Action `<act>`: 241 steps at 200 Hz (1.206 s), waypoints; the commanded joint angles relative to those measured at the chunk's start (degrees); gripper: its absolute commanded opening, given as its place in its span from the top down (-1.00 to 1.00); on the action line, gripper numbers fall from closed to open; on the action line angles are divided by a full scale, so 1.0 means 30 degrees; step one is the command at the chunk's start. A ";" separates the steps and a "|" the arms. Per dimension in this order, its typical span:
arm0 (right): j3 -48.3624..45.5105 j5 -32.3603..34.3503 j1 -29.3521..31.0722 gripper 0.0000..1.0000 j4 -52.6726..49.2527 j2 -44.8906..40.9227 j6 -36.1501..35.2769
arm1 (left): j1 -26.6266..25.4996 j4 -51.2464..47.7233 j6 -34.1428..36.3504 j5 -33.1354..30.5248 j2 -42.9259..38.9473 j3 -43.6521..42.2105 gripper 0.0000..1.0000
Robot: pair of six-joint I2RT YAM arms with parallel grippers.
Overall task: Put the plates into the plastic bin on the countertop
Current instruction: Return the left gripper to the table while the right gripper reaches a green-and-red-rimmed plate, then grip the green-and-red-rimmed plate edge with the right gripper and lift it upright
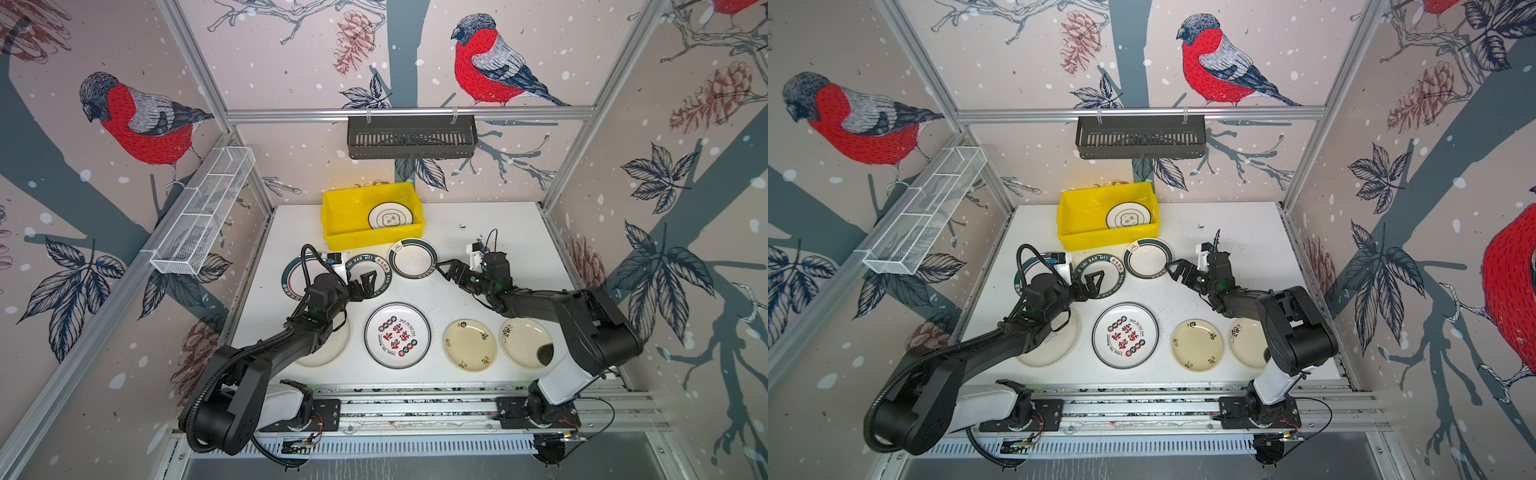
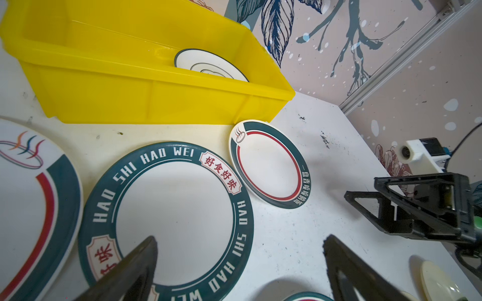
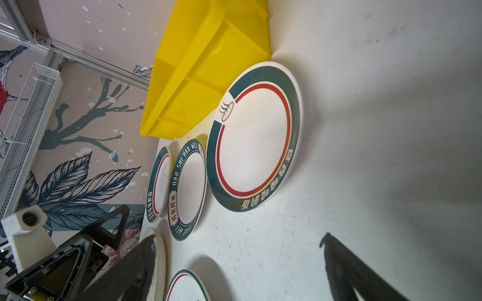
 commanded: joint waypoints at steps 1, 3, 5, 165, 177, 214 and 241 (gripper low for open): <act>0.0364 0.0479 0.0141 -0.97 0.0782 0.0450 0.0132 | -0.0069 0.2235 0.0007 0.0891 0.0330 -0.0240 -0.96; 0.0394 0.0492 0.0147 -0.97 0.0782 0.0498 0.0132 | -0.0058 0.2303 -0.0041 0.0950 0.0366 -0.0255 -0.96; 0.0423 0.0522 0.0148 -0.97 0.0767 0.0554 0.0132 | -0.0055 0.2378 -0.0067 0.0987 0.0419 -0.0273 -0.96; 0.4645 0.0716 0.0560 -0.11 0.0185 0.5787 0.0864 | -0.0077 0.2966 -0.0787 0.2327 0.1502 -0.0191 -0.96; 0.4827 0.0740 0.0574 0.00 0.0006 0.5997 0.0828 | -0.0072 0.2970 -0.0795 0.2327 0.1545 -0.0176 -0.96; 0.5175 0.1214 0.0588 0.27 -0.0433 0.6427 0.0820 | -0.0083 0.2999 -0.0902 0.2444 0.1647 -0.0135 -0.96; 0.5305 0.1364 0.0551 0.45 -0.0612 0.6557 0.0718 | -0.0083 0.2940 -0.0881 0.2448 0.1677 -0.0095 -0.96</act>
